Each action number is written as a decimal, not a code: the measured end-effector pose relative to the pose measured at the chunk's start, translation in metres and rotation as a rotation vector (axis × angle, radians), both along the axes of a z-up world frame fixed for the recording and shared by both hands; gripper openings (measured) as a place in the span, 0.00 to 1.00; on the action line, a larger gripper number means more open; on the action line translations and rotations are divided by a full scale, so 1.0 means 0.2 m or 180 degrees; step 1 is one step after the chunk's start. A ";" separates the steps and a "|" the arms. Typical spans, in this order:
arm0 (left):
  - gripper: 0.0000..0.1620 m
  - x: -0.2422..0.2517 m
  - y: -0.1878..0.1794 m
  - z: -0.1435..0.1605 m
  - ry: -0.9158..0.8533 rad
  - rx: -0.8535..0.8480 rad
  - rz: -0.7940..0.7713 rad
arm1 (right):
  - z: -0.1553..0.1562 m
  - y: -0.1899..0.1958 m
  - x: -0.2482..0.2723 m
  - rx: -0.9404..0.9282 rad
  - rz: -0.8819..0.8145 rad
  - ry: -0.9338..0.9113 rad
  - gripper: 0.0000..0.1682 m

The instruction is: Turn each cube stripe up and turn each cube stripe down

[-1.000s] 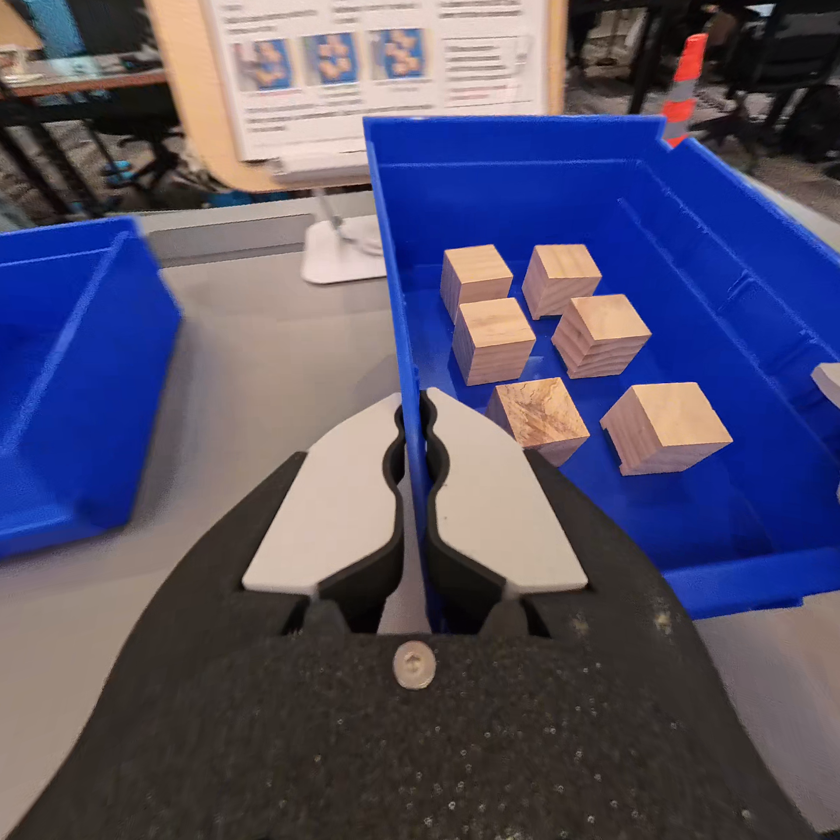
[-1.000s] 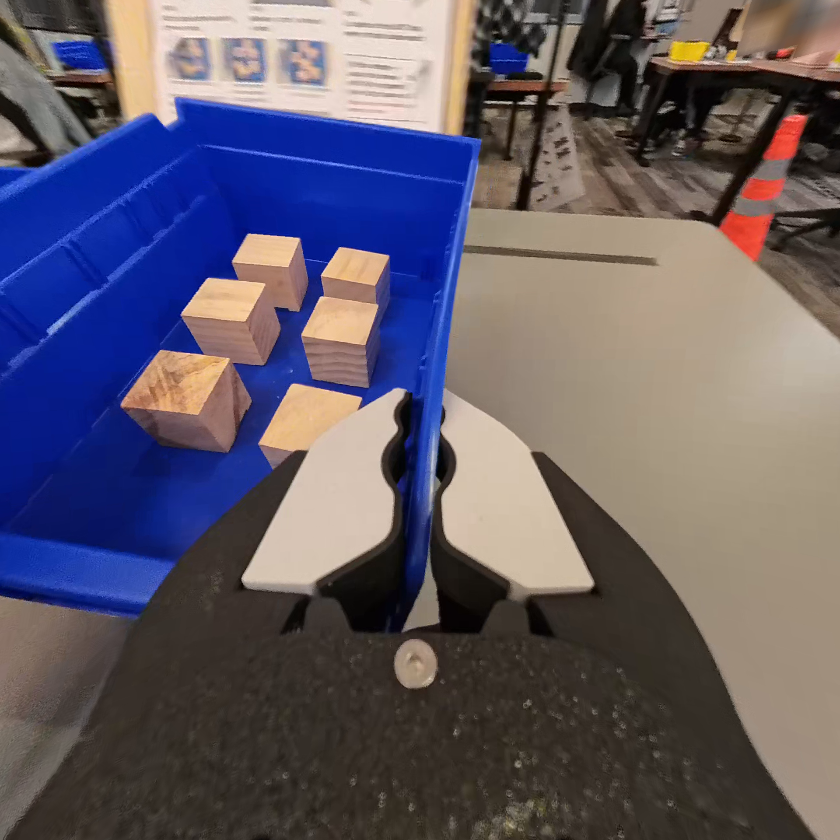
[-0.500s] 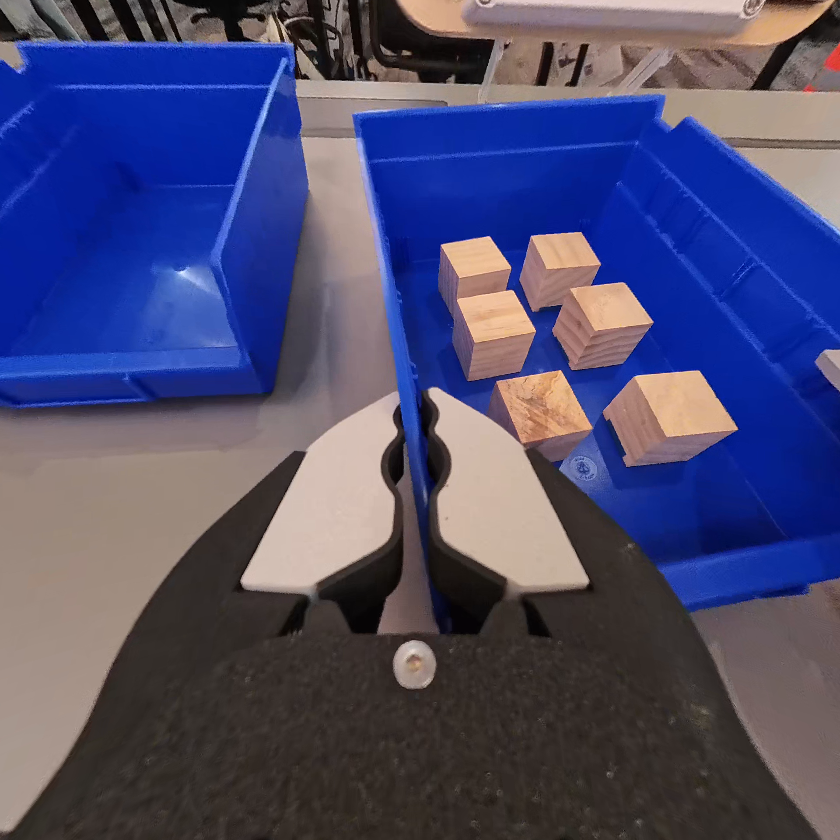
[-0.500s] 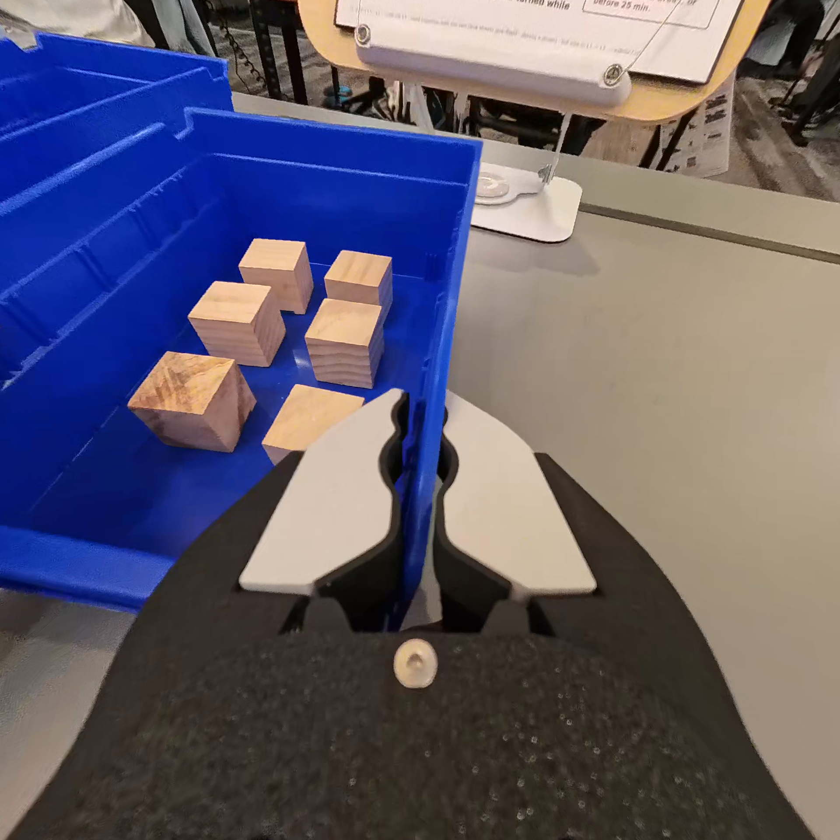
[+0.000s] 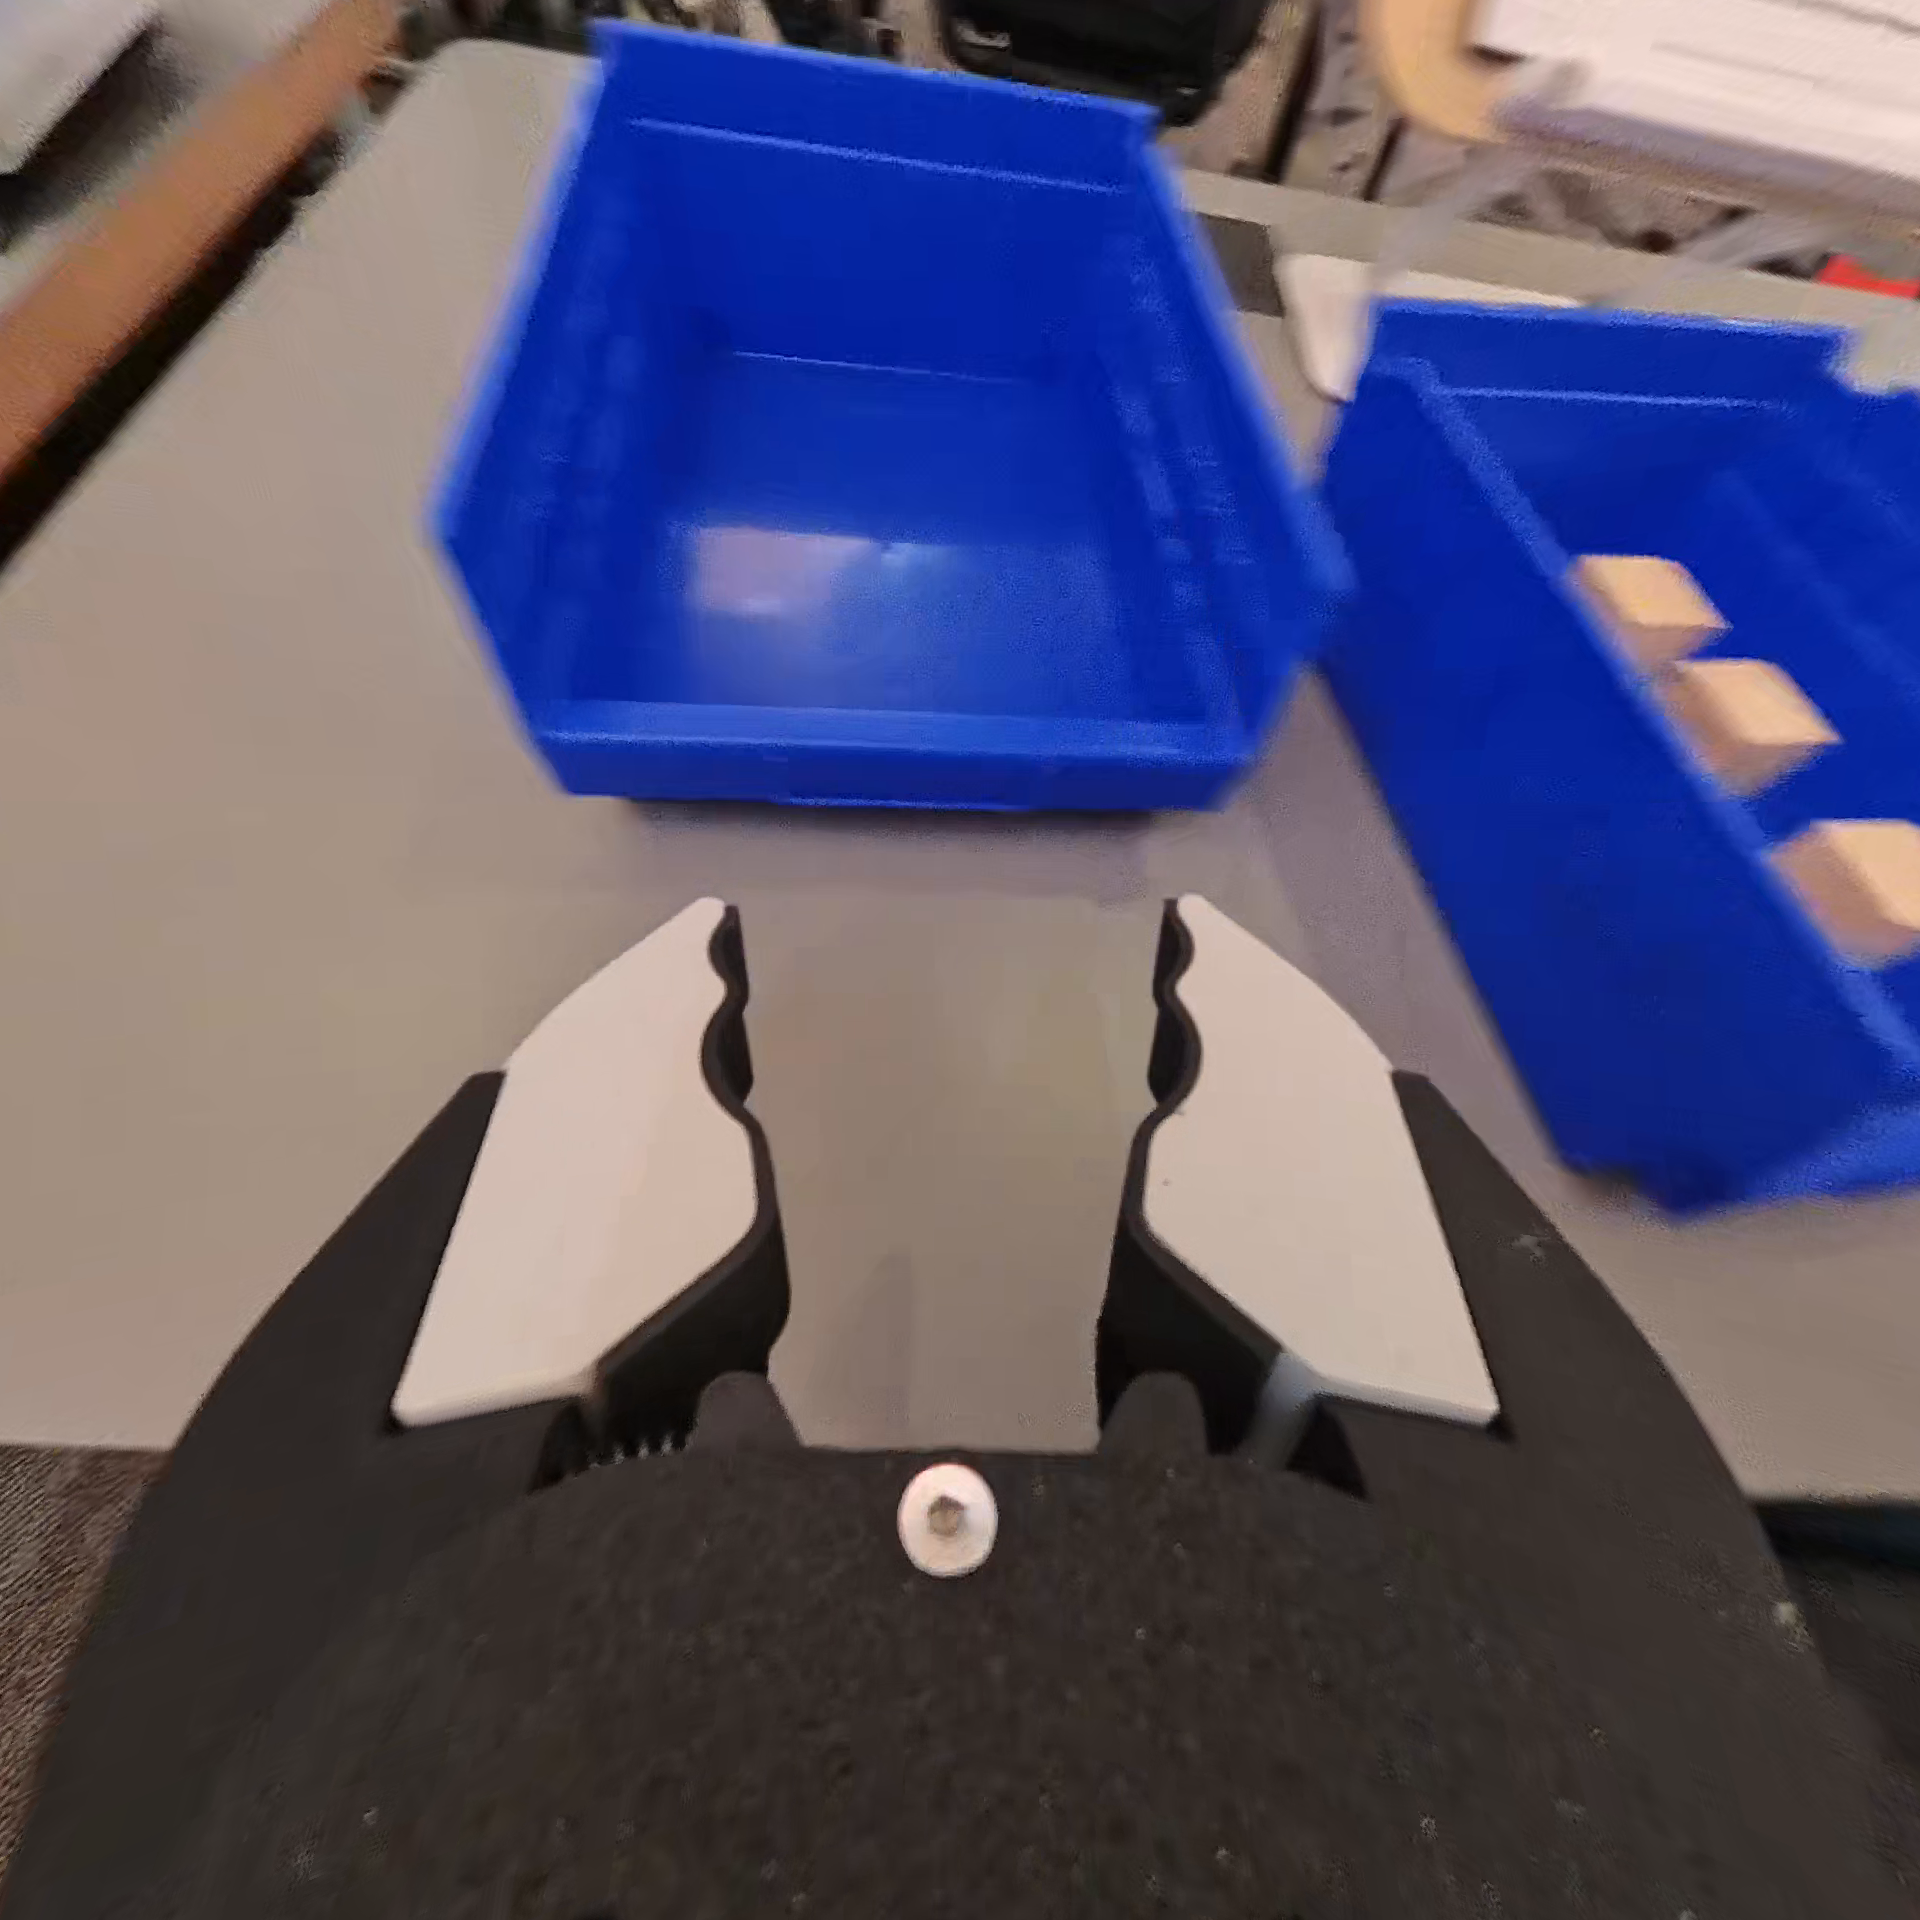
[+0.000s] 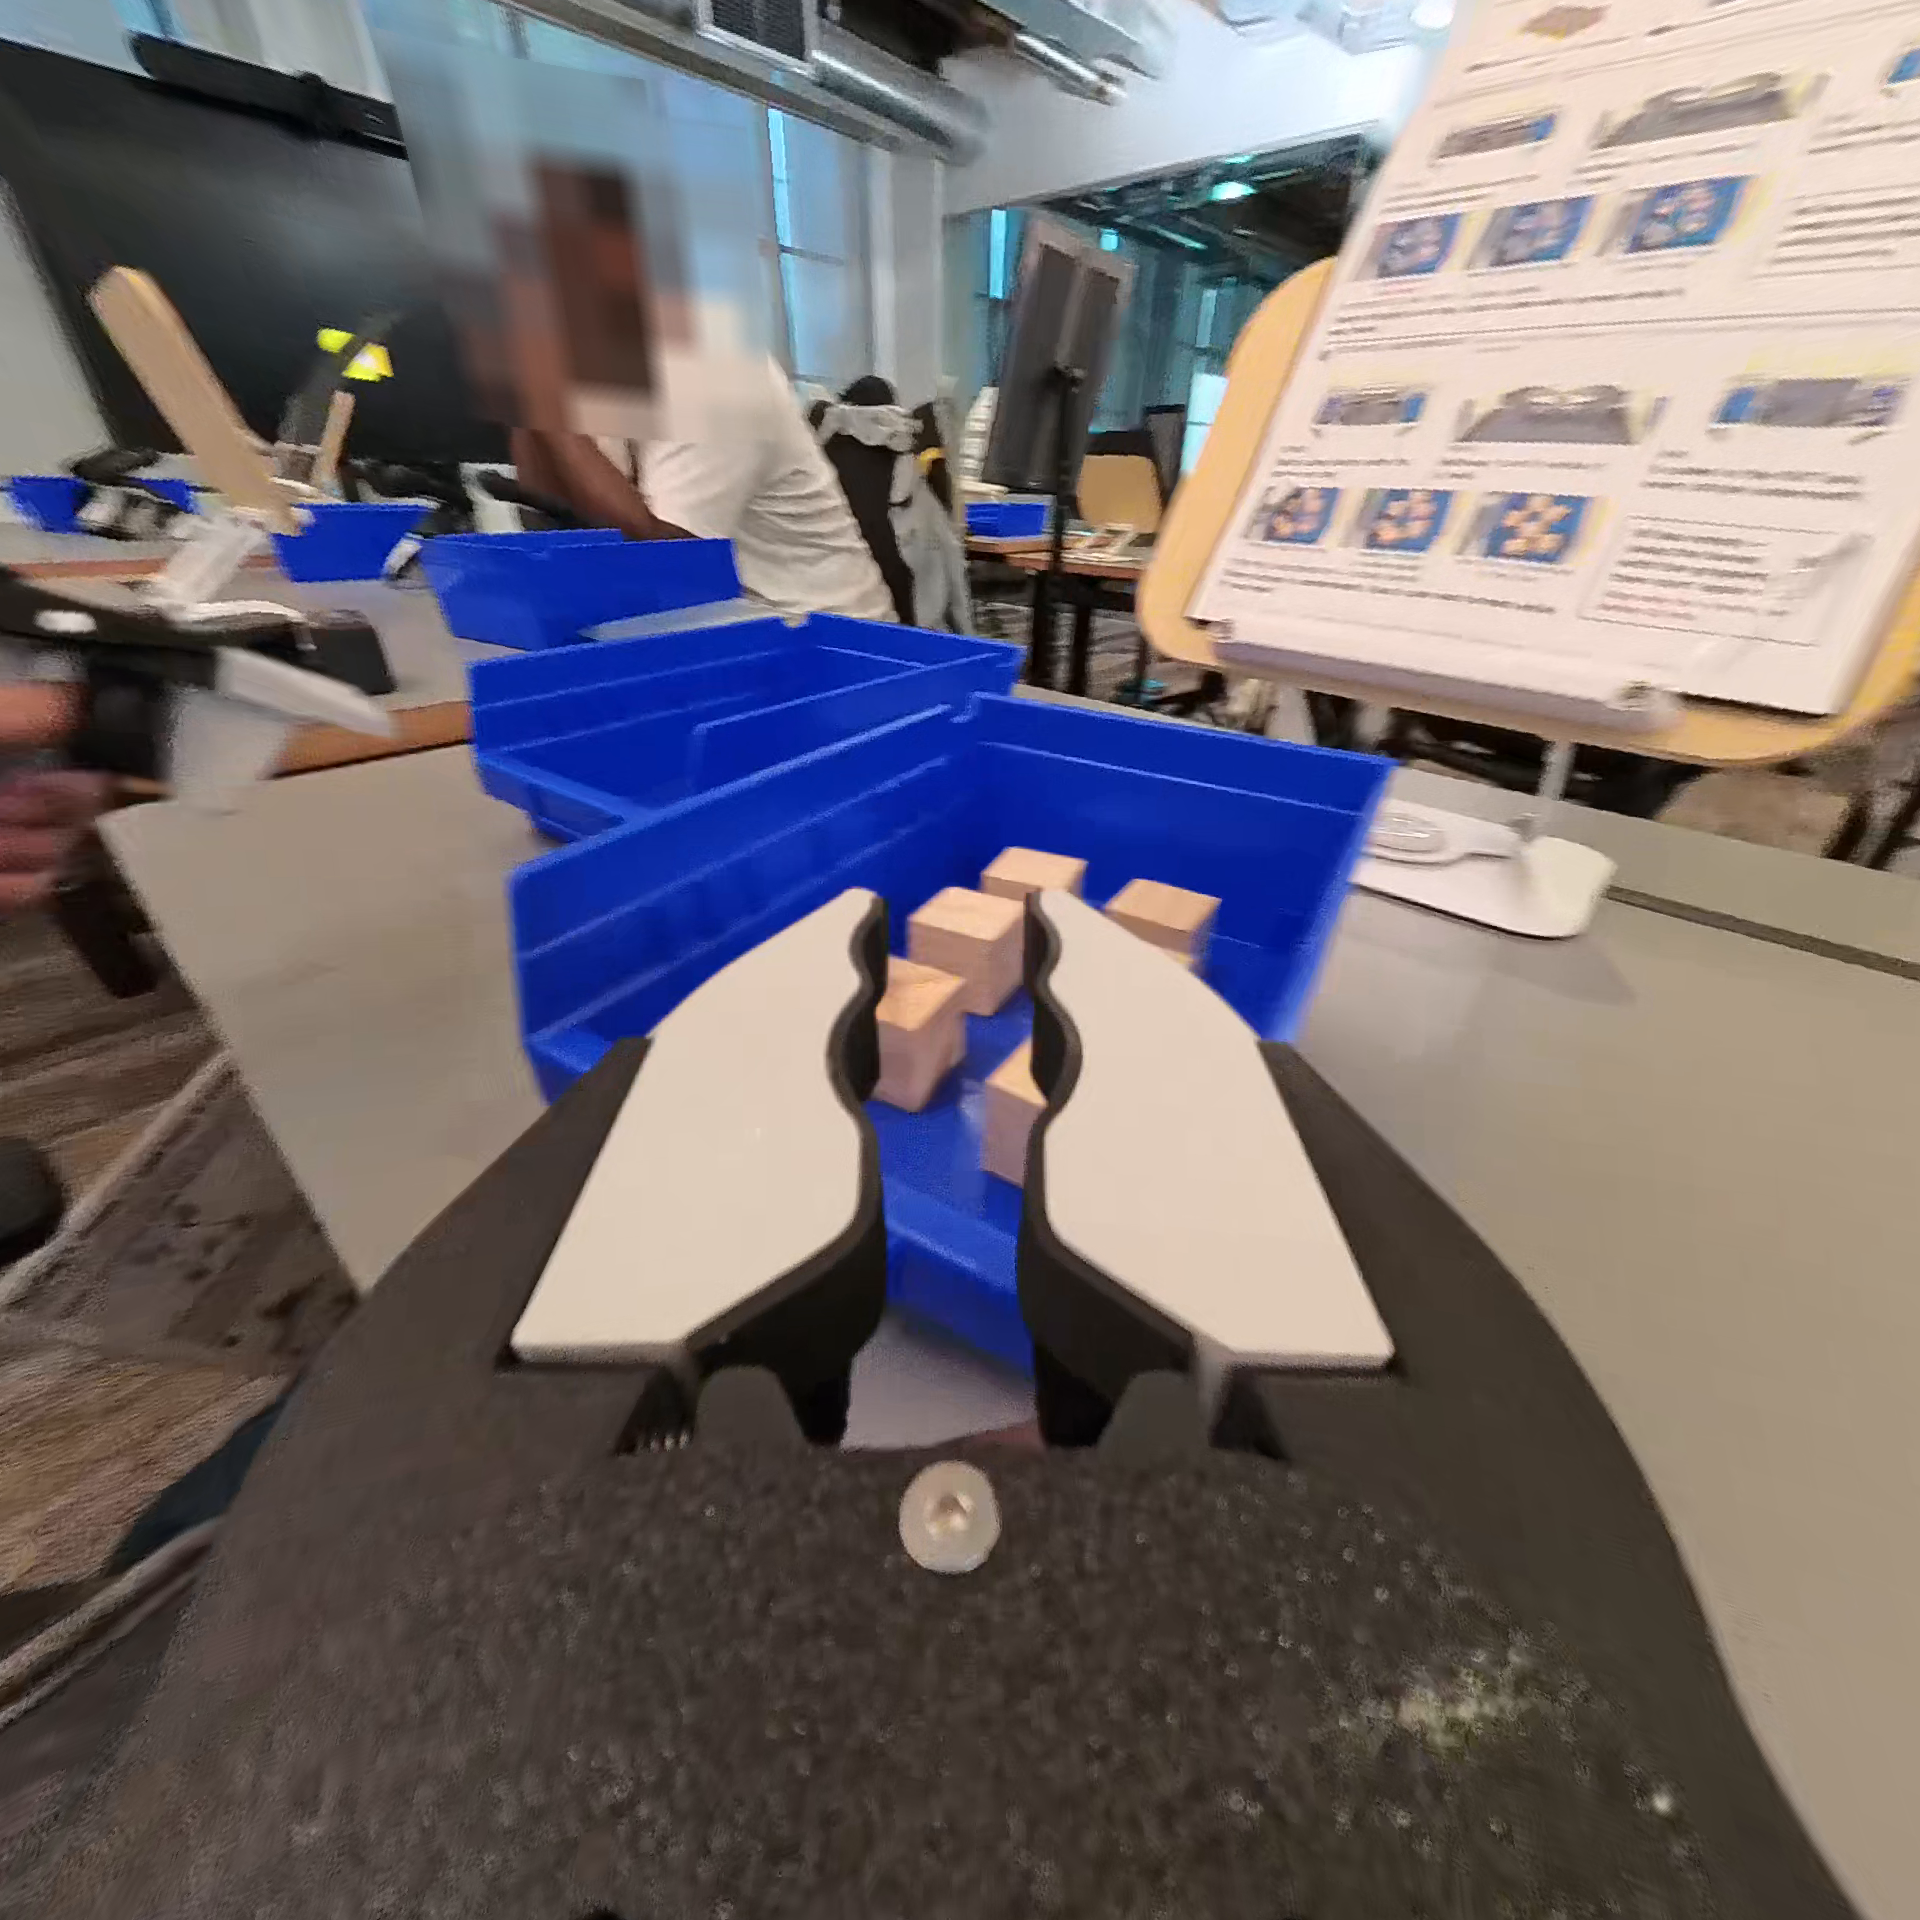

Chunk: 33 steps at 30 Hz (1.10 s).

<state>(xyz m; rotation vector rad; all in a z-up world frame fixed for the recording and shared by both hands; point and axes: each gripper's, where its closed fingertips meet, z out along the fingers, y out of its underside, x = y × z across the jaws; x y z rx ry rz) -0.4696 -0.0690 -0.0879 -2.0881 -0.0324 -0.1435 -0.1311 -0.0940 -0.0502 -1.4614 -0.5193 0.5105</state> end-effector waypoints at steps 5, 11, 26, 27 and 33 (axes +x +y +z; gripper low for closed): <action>0.47 -0.38 0.33 -0.13 -0.0078 -0.0111 0.0252 | -0.10 -0.13 -0.25 -0.0078 0.0454 -0.0201 0.14; 0.34 -0.50 0.65 -0.16 0.0004 -0.0122 0.0388 | -0.18 -0.30 -0.43 -0.0335 0.0976 -0.0124 0.14; 0.03 -0.41 0.17 -0.19 0.0264 -0.0223 0.0505 | -0.29 -0.41 -0.74 -0.0559 0.1117 -0.0444 0.22; 0.03 -0.41 0.11 -0.19 0.0264 -0.0228 0.0527 | -0.27 -0.40 -0.79 -0.0586 0.1078 -0.0462 0.24; 0.03 -0.35 -0.23 -0.19 0.0077 -0.0136 0.0552 | -0.22 -0.29 -1.10 -0.0700 0.0756 -0.0573 0.32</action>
